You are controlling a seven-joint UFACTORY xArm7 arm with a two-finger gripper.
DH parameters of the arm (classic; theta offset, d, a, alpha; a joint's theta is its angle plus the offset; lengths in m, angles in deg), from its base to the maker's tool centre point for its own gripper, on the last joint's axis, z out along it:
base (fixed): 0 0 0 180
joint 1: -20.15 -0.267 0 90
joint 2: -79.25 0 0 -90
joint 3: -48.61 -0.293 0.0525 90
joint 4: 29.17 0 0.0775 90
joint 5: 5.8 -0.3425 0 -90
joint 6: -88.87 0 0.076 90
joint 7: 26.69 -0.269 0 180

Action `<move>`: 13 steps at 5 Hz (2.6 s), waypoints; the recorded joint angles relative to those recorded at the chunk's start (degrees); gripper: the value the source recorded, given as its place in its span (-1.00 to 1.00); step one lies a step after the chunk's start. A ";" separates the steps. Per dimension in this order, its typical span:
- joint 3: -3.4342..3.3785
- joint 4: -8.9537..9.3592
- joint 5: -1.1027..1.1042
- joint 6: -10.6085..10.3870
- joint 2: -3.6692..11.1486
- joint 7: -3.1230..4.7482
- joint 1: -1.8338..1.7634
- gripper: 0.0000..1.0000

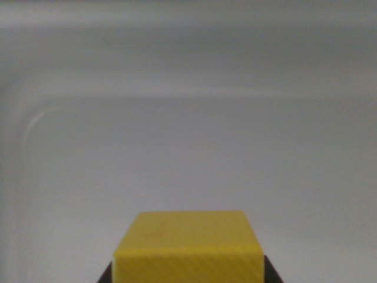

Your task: Pick yellow cube

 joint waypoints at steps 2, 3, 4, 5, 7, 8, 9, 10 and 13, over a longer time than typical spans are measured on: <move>-0.02 -1.55 -0.02 2.43 -0.88 -0.08 0.02 1.00; -0.04 -2.98 -0.03 4.68 -1.70 -0.15 0.04 1.00; -0.04 -2.98 -0.03 4.68 -1.70 -0.15 0.04 1.00; -0.05 -4.27 -0.04 6.70 -2.43 -0.21 0.05 1.00; -0.06 -5.39 -0.05 8.46 -3.07 -0.27 0.07 1.00; -0.06 -5.39 -0.05 8.46 -3.07 -0.27 0.07 1.00; -0.07 -6.29 -0.06 9.86 -3.58 -0.31 0.08 1.00; -0.07 -6.29 -0.06 9.86 -3.58 -0.31 0.08 1.00; -0.09 -7.49 -0.08 11.75 -4.27 -0.37 0.09 1.00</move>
